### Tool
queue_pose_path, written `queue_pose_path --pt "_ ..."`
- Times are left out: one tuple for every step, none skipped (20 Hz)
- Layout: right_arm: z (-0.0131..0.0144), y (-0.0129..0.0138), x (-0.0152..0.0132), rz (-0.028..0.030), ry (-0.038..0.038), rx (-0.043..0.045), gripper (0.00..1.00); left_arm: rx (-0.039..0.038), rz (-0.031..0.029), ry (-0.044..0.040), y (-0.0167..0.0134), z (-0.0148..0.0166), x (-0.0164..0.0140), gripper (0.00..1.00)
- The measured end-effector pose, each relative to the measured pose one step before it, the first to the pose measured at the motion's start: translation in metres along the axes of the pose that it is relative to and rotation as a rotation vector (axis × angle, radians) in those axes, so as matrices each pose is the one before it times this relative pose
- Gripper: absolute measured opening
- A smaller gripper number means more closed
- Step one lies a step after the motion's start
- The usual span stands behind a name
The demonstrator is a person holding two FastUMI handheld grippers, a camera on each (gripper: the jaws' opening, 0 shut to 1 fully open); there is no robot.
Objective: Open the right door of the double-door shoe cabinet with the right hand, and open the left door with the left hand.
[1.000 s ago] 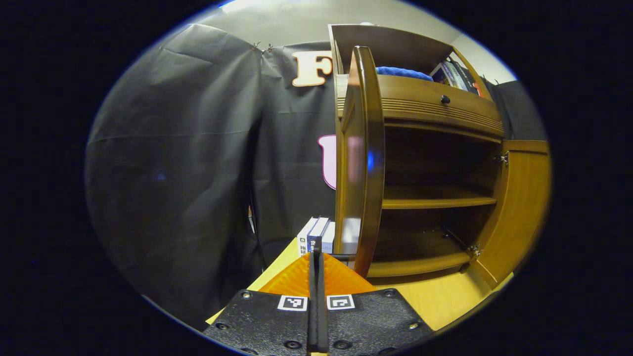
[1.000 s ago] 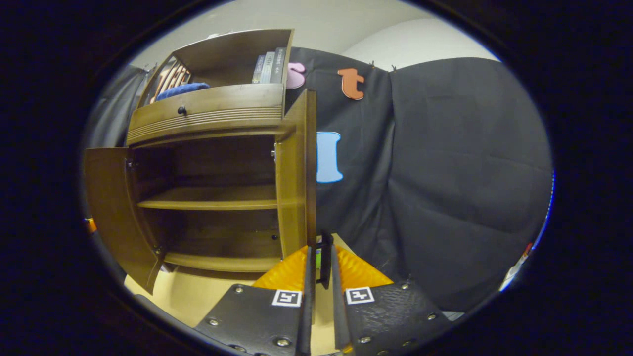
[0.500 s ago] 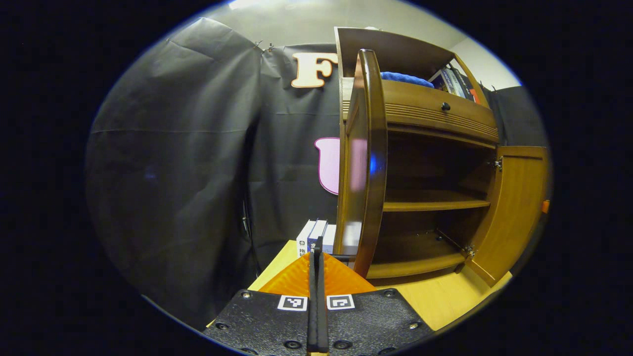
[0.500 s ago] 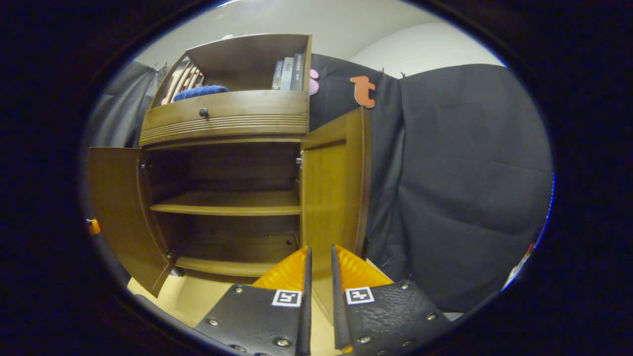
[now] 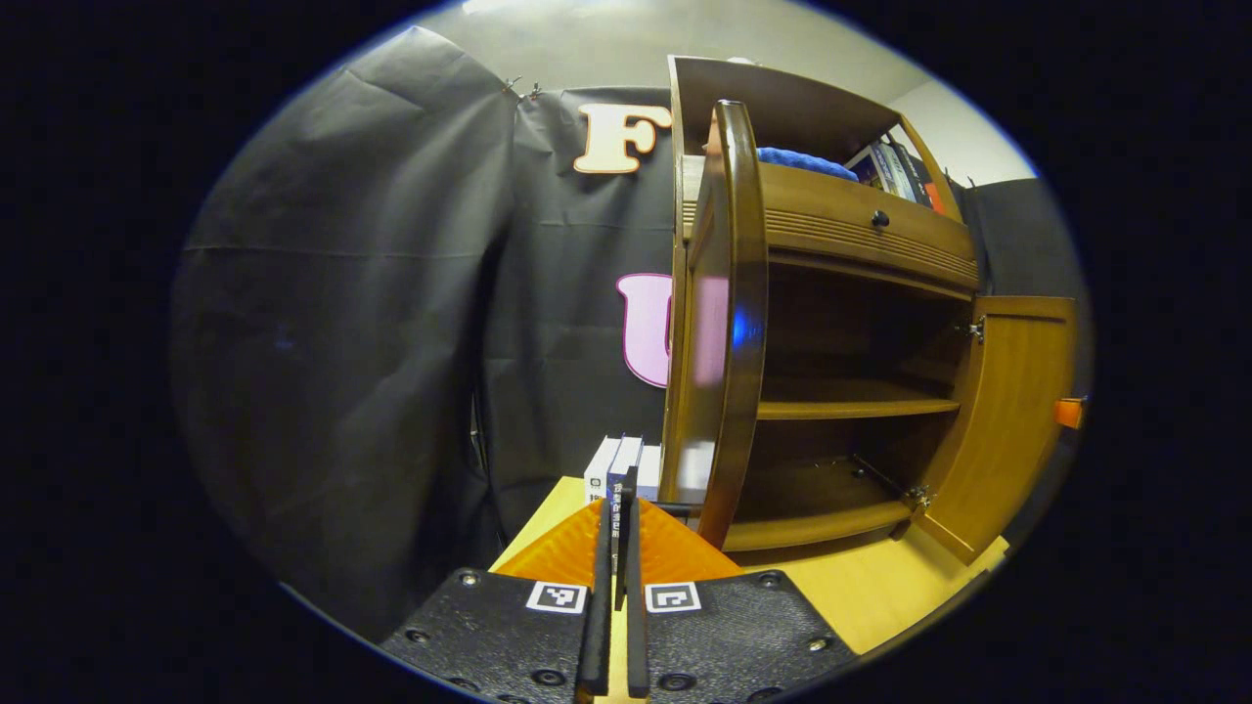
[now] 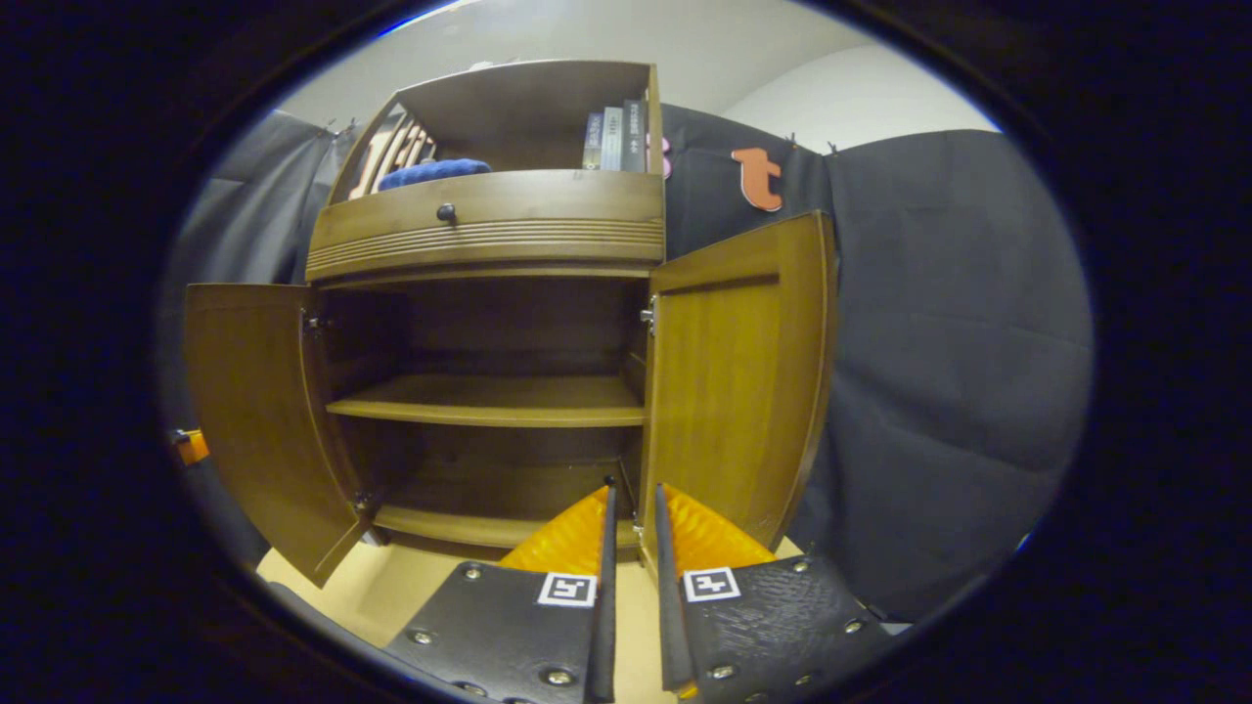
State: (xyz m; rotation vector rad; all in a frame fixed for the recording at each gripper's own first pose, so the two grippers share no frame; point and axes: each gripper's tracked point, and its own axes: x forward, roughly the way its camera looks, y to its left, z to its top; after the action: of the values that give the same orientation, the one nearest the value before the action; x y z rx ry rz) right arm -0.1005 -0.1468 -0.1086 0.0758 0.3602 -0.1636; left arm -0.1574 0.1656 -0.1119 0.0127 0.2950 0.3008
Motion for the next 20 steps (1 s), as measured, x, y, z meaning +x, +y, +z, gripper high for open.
queue_pose_path --pt "-0.00038 0.00539 0.0018 0.01377 -0.00093 -0.00277 0.18 -0.00048 0.00555 0.00274 0.0007 0.00059 -0.00124 0.06" --pt "0.00204 0.00442 0.00325 0.01289 -0.00265 -0.00104 0.18 -0.00073 0.01202 -0.00268 0.00256 0.0011 -0.00155 0.12" --pt "0.00121 0.00436 0.00181 0.01241 -0.00266 -0.00031 0.18 0.0024 0.02001 -0.00829 0.00457 0.00259 -0.00334 0.13" --pt "0.001 0.00434 0.00248 0.0122 -0.00169 0.00027 0.18 0.00165 0.01658 -0.00436 0.00488 0.00116 -0.00312 0.04" --pt "0.00016 0.00467 0.00125 0.01139 -0.0016 -0.00048 0.18 -0.00196 0.00191 0.00129 0.00213 0.00162 -0.00291 0.12" --pt "0.00049 0.00436 0.00177 0.01212 -0.00024 -0.00145 0.18 -0.00436 -0.00428 0.00277 -0.00131 0.00044 -0.00476 0.12" --pt "-0.00028 0.00289 0.0024 0.01103 0.00137 -0.00195 0.18 0.00114 0.00512 0.004 -0.00038 0.00114 -0.00405 0.12" --pt "0.00082 0.00169 0.00243 0.00806 -0.00032 -0.00119 0.18 0.00486 0.00769 0.00041 0.00102 0.00049 -0.00346 0.21" --pt "0.00057 0.0026 0.00008 0.00756 -0.00234 0.00234 0.18 0.00417 0.00968 -0.00833 -0.00131 0.00466 -0.00411 0.12" --pt "0.00207 0.00213 0.00161 0.00779 -0.00305 0.00376 0.18 -0.00411 0.00206 -0.01847 -0.00358 0.00727 -0.0037 0.04" --pt "0.00093 0.00089 0.00078 0.0079 -0.00303 0.00353 0.18 -0.01073 -0.00611 -0.01286 -0.00476 0.00748 -0.00541 0.05" --pt "0.00167 0.00186 0.00107 0.00769 -0.0029 0.00041 0.18 -0.00992 -0.00459 -0.01205 -0.00803 0.00692 -0.00278 0.07" --pt "0.00343 0.00057 -0.00027 0.00426 -0.00524 -0.00182 0.18 -0.00986 -0.01448 -0.01202 -0.00928 0.00638 -0.00145 0.07" --pt "0.00443 -0.00024 -0.00008 0.00496 -0.00533 -0.0014 0.18 -0.00634 -0.01567 -0.01445 -0.00976 0.00726 -0.0008 0.07" --pt "0.00269 -0.00035 0.00116 0.00517 -0.00453 0.00098 0.18 -0.00061 -0.01778 -0.00685 -0.0097 0.00645 0.00106 0.07" --pt "0.00273 0.00093 0.00011 0.00549 -0.00446 0.00164 0.18 0.00326 -0.01362 -0.00591 -0.00875 0.00313 0.00091 0.07" --pt "0.00328 0.00048 -0.00036 0.0044 -0.00586 -0.00174 0.18 0.00878 -0.01373 -0.00723 -0.00842 0.00442 0.00332 0.07" --pt "0.0043 0.00088 0.00022 0.00042 -0.00583 -0.00314 0.18 0.00833 -0.01887 -0.01297 -0.01033 0.00411 0.00345 0.07" --pt "0.00374 0.0016 -0.00148 0.00206 -0.00765 -0.00125 0.18 0.00211 -0.01931 -0.00798 -0.00946 0.00274 0.00519 0.07" --pt "0.00478 0.00253 -0.00118 0.00457 -0.01038 0.00032 0.18 0.00029 -0.02336 0.00234 -0.00997 -0.00121 0.0059 0.07"
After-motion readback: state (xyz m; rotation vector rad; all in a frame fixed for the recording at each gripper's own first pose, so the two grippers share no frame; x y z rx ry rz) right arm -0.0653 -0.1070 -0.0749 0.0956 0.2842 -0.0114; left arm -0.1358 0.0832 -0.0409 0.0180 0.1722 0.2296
